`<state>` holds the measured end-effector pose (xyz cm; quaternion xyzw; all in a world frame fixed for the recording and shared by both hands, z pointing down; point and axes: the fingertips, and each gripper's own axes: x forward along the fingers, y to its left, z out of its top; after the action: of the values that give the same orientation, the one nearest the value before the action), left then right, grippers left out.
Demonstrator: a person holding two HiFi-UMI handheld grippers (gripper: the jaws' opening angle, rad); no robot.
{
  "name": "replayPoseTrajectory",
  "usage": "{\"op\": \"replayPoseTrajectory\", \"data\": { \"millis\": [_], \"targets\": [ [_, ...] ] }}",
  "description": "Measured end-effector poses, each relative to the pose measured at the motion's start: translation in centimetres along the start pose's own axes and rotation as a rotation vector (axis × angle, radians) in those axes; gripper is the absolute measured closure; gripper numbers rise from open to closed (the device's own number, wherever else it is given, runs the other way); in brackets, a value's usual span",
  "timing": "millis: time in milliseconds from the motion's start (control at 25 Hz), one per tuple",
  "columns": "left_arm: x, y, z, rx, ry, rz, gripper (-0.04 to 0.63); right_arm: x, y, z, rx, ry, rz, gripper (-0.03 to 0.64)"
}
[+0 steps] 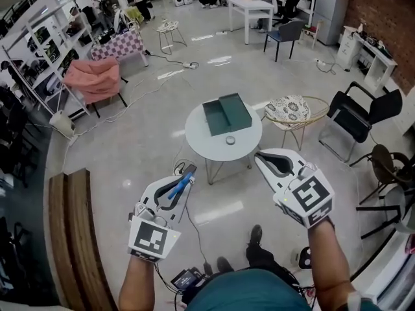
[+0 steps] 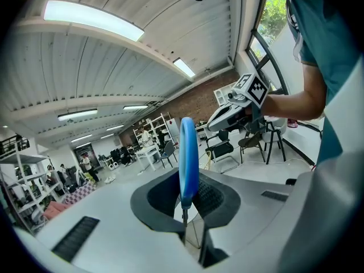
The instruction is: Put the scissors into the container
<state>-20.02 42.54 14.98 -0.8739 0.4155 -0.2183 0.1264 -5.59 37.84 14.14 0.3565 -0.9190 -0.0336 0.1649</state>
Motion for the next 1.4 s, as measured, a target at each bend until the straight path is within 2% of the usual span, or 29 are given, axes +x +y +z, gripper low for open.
{"op": "replayPoseTrajectory", "data": {
  "millis": [320,440,880,1200,1400],
  "targets": [
    [8.9,2.8,0.0,-0.018,0.043,0.05,0.543,5.4,-8.7,-1.8,0.001,-0.011,0.073,0.578],
    [12.3,3.8,0.6,-0.022,0.049,0.058,0.543,6.7,-12.0,-2.1,-0.006,0.019,0.083,0.578],
    [21.3,8.1,1.8,-0.038,0.086,0.101,0.543,12.1,-21.1,-2.4,0.002,-0.017,0.153,0.578],
    [30.5,8.9,4.5,-0.036,0.106,0.136,0.543,13.4,-30.1,-4.4,0.01,-0.028,0.194,0.578],
    [35.6,9.8,4.7,-0.042,0.122,0.146,0.543,13.9,-35.2,-6.4,0.018,-0.018,0.18,0.578]
  ]
}}
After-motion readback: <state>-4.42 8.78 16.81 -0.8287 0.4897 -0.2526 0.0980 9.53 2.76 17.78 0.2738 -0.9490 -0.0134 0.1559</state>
